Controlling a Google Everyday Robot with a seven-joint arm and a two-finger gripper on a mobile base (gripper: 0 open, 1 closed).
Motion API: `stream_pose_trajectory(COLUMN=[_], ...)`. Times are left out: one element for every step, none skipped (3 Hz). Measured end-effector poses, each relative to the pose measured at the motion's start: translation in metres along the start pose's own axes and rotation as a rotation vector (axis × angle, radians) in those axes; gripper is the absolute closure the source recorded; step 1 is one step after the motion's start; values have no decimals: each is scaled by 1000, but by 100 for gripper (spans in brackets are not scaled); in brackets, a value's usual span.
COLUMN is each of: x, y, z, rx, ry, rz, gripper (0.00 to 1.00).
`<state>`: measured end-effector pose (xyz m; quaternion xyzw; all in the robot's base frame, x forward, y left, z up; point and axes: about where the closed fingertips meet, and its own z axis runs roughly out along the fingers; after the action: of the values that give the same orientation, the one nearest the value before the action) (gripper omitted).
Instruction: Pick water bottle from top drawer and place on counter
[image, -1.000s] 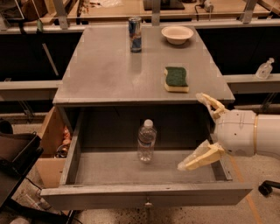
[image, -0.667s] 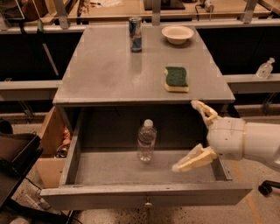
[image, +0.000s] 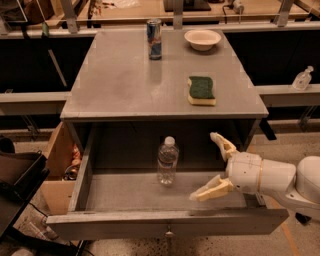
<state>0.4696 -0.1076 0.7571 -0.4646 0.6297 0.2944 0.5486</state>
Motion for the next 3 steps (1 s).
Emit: stream_pose_trajectory(x=[16, 17, 21], y=[-7, -17, -28], z=[8, 18, 36], rx=[-7, -20, -47], ry=[-32, -37, -46], rz=[46, 75, 99], gripper=[0, 0, 0])
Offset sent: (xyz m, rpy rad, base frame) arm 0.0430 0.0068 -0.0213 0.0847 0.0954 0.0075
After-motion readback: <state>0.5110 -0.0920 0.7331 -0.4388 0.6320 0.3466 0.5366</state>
